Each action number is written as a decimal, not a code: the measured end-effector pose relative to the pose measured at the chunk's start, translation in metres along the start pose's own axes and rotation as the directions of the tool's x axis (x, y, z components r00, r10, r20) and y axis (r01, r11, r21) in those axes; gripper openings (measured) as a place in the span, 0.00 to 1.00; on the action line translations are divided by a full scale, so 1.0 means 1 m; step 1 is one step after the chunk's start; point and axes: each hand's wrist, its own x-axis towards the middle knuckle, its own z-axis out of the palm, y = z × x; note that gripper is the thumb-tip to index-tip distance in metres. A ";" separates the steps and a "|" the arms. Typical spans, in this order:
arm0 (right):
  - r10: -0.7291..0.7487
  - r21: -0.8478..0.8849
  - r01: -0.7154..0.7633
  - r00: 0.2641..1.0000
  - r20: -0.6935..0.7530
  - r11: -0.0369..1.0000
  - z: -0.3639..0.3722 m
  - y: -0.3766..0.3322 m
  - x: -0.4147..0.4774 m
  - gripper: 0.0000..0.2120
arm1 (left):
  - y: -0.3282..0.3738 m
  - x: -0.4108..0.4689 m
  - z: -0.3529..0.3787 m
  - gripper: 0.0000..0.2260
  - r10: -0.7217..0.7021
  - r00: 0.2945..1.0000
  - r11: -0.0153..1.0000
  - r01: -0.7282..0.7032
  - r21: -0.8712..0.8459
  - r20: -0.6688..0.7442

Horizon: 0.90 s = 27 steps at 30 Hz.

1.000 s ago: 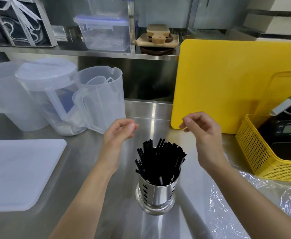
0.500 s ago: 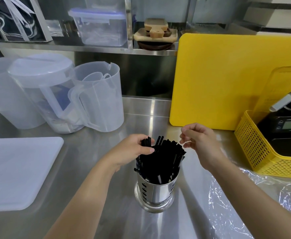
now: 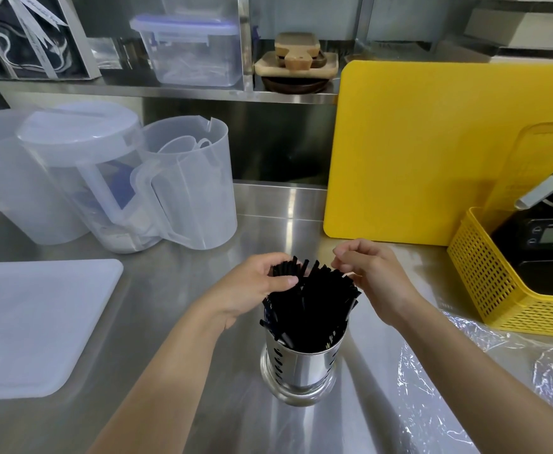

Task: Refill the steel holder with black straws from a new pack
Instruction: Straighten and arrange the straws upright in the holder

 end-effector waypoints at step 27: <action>0.052 -0.758 0.361 0.887 0.459 0.544 0.007 -0.038 -0.002 0.08 | 0.020 0.005 0.003 0.05 0.056 0.964 0.997 -0.065 -0.030 -0.260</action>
